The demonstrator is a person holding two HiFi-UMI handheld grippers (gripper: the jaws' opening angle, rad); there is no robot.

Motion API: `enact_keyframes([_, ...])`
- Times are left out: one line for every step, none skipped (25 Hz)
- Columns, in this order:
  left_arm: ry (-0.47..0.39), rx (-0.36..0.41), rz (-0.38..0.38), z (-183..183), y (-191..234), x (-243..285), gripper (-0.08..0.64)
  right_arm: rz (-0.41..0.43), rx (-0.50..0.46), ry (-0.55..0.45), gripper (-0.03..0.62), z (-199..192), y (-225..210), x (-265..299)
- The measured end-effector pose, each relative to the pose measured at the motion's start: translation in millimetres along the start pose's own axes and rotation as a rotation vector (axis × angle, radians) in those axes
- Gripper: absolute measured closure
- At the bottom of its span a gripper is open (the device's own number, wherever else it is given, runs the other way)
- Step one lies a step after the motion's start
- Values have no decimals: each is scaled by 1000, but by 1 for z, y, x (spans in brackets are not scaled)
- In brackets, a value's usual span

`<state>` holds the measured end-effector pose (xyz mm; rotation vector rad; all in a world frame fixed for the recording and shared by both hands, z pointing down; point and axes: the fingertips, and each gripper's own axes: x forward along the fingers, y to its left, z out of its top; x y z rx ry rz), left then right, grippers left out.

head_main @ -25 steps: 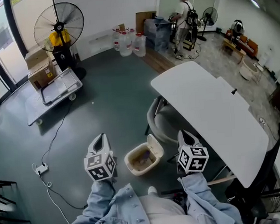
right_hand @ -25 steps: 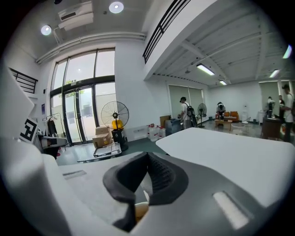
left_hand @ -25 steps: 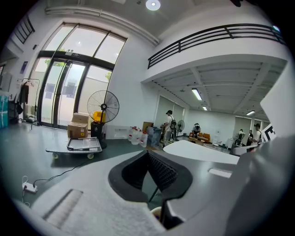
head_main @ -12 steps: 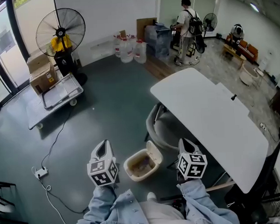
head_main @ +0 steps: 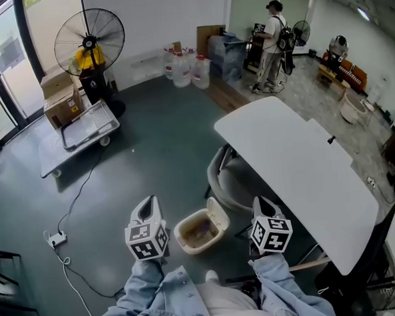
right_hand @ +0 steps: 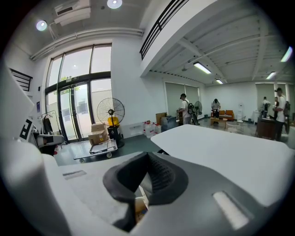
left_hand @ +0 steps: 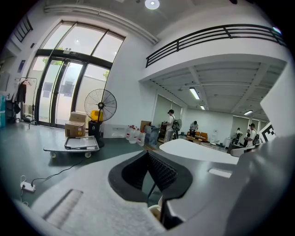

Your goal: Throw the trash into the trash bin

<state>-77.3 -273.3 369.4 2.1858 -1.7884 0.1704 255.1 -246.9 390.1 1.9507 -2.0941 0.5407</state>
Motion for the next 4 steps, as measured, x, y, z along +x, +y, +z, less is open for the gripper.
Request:
enact_keyframes([1,0,-1,-1,0,1,551,-2,0,0,589,-1,0,0])
enact_keyframes([1,1,-2,-1,0,1,551,-3,0,0,589,-1,0,1])
enact_keyframes([2,1,-3,-1,0,2,551,-5,0,1,589,-1,0,2])
enact_keyframes([3,1,-4,-1,1,2,551,-6,0,1,589,-1,0,2])
